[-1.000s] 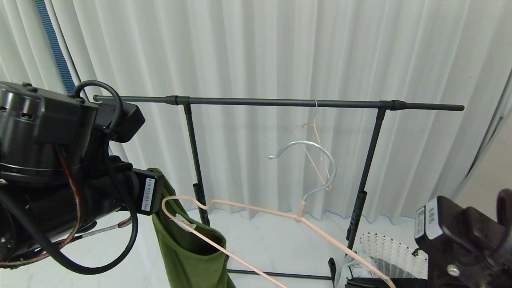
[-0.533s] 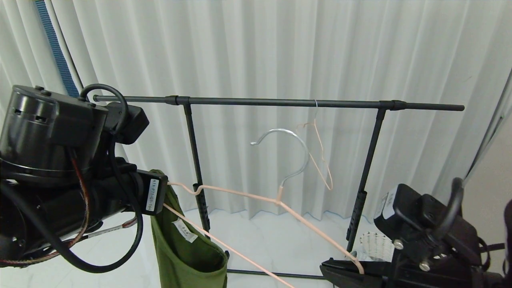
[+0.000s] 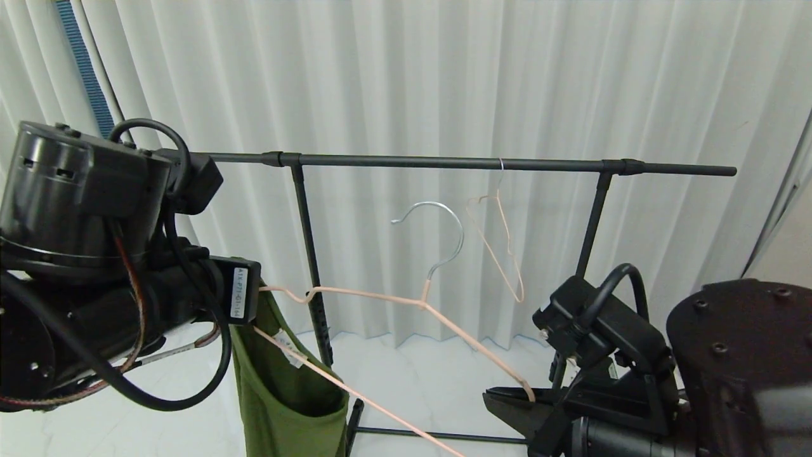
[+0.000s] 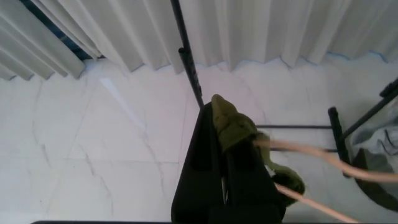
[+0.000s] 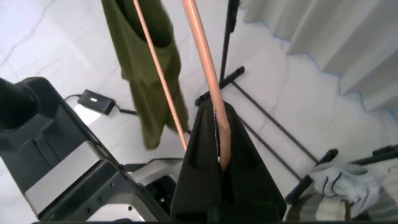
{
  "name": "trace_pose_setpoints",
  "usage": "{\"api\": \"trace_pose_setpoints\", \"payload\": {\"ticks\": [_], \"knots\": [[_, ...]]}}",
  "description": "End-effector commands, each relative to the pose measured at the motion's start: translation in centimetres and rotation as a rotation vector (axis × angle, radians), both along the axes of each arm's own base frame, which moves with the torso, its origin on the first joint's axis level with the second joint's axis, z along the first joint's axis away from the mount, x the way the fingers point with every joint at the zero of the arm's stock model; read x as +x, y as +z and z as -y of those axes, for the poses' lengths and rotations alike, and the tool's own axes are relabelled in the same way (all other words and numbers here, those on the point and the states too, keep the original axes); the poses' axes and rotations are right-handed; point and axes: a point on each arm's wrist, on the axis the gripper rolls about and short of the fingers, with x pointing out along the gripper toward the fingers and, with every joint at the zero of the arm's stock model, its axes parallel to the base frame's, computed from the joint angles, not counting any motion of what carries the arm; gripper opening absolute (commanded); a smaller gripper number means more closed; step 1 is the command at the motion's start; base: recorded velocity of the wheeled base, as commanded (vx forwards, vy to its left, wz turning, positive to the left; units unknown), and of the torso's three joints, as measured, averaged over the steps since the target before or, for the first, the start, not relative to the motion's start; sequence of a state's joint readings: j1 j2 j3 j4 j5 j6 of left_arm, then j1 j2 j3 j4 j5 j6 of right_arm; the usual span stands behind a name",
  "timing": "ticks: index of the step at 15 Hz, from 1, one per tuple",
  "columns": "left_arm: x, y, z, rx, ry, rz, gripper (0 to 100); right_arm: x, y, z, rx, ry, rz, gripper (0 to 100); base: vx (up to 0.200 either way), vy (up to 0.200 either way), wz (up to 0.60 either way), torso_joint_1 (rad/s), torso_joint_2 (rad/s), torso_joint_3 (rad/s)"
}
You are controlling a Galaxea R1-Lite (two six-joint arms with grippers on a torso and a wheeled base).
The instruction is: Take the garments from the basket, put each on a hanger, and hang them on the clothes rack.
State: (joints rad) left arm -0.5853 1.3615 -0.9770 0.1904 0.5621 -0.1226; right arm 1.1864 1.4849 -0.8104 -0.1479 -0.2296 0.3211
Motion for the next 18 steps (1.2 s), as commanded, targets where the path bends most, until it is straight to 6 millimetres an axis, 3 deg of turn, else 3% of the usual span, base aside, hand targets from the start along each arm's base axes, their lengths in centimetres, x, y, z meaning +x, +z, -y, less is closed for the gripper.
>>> {"api": "trace_pose_setpoints", "payload": {"ticks": [1, 7, 18], "knots": [[1.0, 0.5, 0.2, -0.007, 0.033, 0.015, 0, 0.2, 0.4, -0.4, 0.016, -0.026, -0.023, 0, 0.000, 0.000, 0.00, 0.000, 0.00, 0.000], [2.9, 0.6, 1.4, -0.013, 0.083, 0.022, 0, 1.7, 1.3, -2.6, 0.092, -0.160, -0.023, 0, 0.000, 0.000, 0.00, 0.000, 0.00, 0.000], [1.3, 1.9, 1.6, -0.043, 0.037, 0.066, 0, 2.1, 1.3, -3.7, 0.183, -0.175, 0.020, 0, 0.000, 0.000, 0.00, 0.000, 0.00, 0.000]]}}
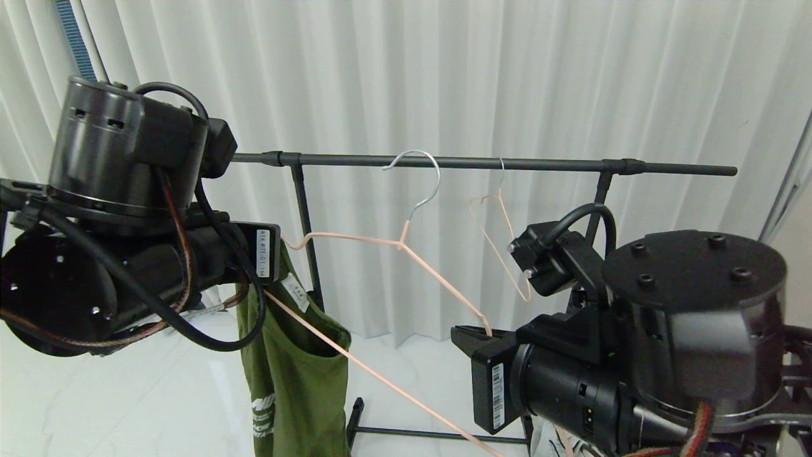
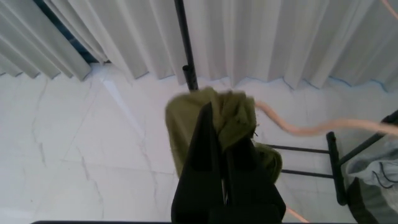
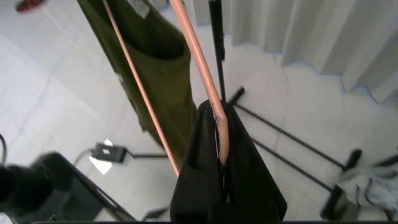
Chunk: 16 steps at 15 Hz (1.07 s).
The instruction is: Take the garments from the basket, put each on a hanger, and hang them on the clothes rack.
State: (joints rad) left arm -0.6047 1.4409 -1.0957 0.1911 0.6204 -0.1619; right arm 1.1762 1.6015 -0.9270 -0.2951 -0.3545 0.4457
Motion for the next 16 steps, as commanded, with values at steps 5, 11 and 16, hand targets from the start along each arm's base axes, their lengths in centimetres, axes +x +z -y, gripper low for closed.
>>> {"api": "trace_pose_setpoints", "payload": {"ticks": [5, 11, 16], "knots": [[-2.8, 1.5, 1.3, -0.060, -0.123, 0.049, 0, -0.3, -1.0, -1.4, -0.018, 0.041, 0.001, 0, 0.000, 0.000, 0.00, 0.000, 0.00, 0.000], [-5.0, 2.1, 3.3, -0.129, -0.233, 0.059, 0, -0.3, -1.9, -3.0, -0.006, 0.097, 0.005, 0, 0.000, 0.000, 0.00, 0.000, 0.00, 0.000], [-6.0, 2.5, 4.2, -0.148, -0.295, 0.065, 0, 0.3, -1.6, -4.9, 0.022, 0.108, 0.020, 0, 0.000, 0.000, 0.00, 0.000, 0.00, 0.000]]}}
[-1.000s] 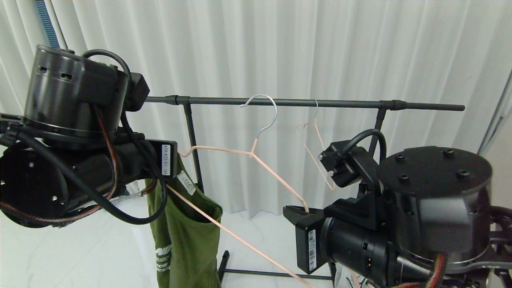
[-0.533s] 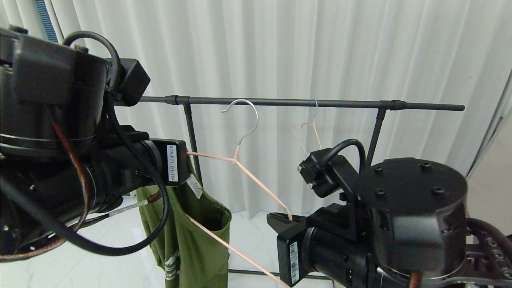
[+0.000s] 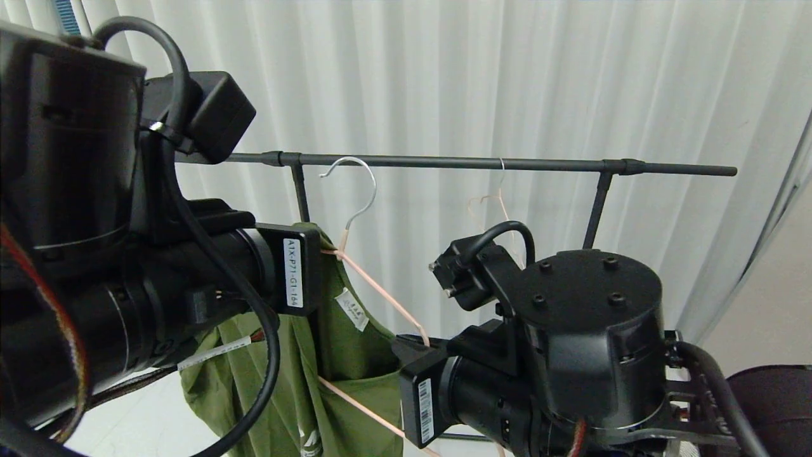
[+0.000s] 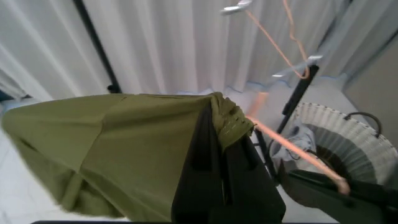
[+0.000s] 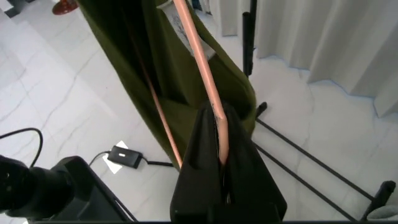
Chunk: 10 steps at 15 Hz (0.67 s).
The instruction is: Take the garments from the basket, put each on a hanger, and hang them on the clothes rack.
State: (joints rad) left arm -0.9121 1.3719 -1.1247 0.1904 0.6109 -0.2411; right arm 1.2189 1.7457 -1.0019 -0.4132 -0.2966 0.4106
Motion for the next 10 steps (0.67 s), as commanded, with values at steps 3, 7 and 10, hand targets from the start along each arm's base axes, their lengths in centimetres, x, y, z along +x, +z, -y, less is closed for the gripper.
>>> {"api": "trace_pose_setpoints", "payload": {"ticks": [3, 7, 10], "knots": [[-0.7, -0.2, -0.3, -0.018, -0.008, -0.008, 0, 0.2, -0.3, -0.4, -0.013, -0.008, 0.011, 0, 0.000, 0.000, 0.00, 0.000, 0.00, 0.000], [-2.0, -0.1, -1.9, -0.037, -0.018, 0.007, 0, 0.1, 0.8, 0.4, -0.013, -0.095, 0.122, 0, 0.000, 0.000, 0.00, 0.000, 0.00, 0.000], [-2.2, -0.3, -1.6, -0.034, -0.035, 0.000, 0, 0.1, 1.0, 0.5, 0.011, -0.090, 0.196, 0, 0.000, 0.000, 0.00, 0.000, 0.00, 0.000]]}}
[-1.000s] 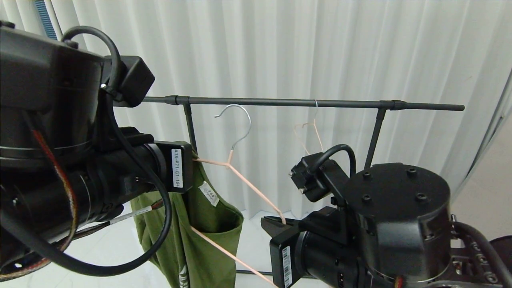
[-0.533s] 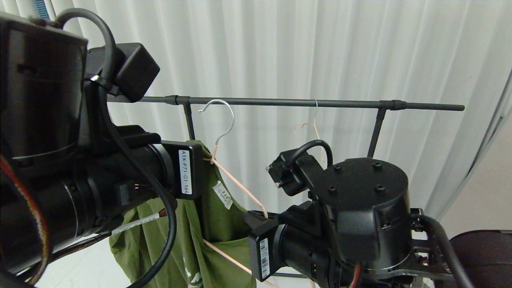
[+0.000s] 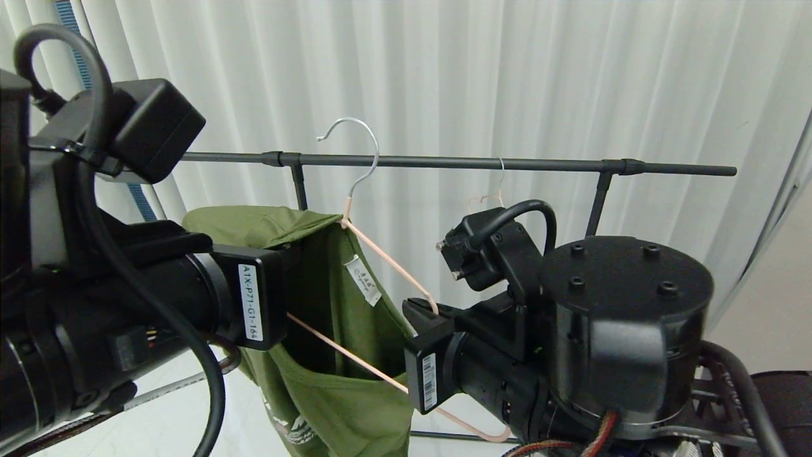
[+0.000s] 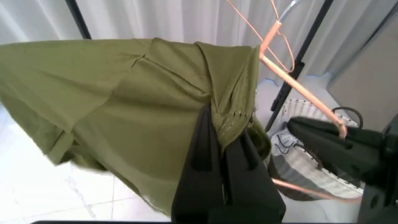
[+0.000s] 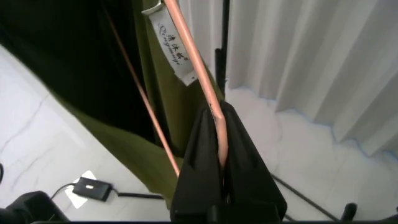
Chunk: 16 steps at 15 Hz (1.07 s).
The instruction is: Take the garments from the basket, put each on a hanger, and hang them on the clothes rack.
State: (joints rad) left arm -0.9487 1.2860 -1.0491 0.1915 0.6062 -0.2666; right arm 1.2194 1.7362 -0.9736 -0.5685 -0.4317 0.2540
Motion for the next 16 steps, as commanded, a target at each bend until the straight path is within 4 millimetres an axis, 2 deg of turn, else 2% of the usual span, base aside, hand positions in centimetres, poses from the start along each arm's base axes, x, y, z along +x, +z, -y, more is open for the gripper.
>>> {"api": "trace_pose_setpoints", "payload": {"ticks": [1, 3, 9, 10, 16], "knots": [[-0.2, 0.0, -0.1, -0.002, -0.004, 0.000, 0, -0.1, 0.0, 0.3, -0.005, -0.009, 0.021, 0, 0.000, 0.000, 0.00, 0.000, 0.00, 0.000], [-0.3, -0.6, -0.2, 0.015, -0.004, -0.011, 0, -0.4, 0.5, 0.5, -0.003, -0.032, 0.057, 0, 0.000, 0.000, 0.00, 0.000, 0.00, 0.000], [-0.6, -0.6, -0.4, 0.010, -0.011, -0.008, 0, -1.4, 1.8, 1.1, 0.019, -0.034, 0.090, 0, 0.000, 0.000, 0.00, 0.000, 0.00, 0.000], [-0.8, -0.6, -0.6, 0.008, -0.018, -0.006, 100, -1.6, 1.9, 1.1, 0.022, -0.036, 0.099, 0, 0.000, 0.000, 0.00, 0.000, 0.00, 0.000], [-2.6, -1.0, -1.5, 0.012, -0.076, 0.005, 100, -1.5, 2.7, 1.2, 0.047, -0.116, 0.167, 0, 0.000, 0.000, 0.00, 0.000, 0.00, 0.000]]}}
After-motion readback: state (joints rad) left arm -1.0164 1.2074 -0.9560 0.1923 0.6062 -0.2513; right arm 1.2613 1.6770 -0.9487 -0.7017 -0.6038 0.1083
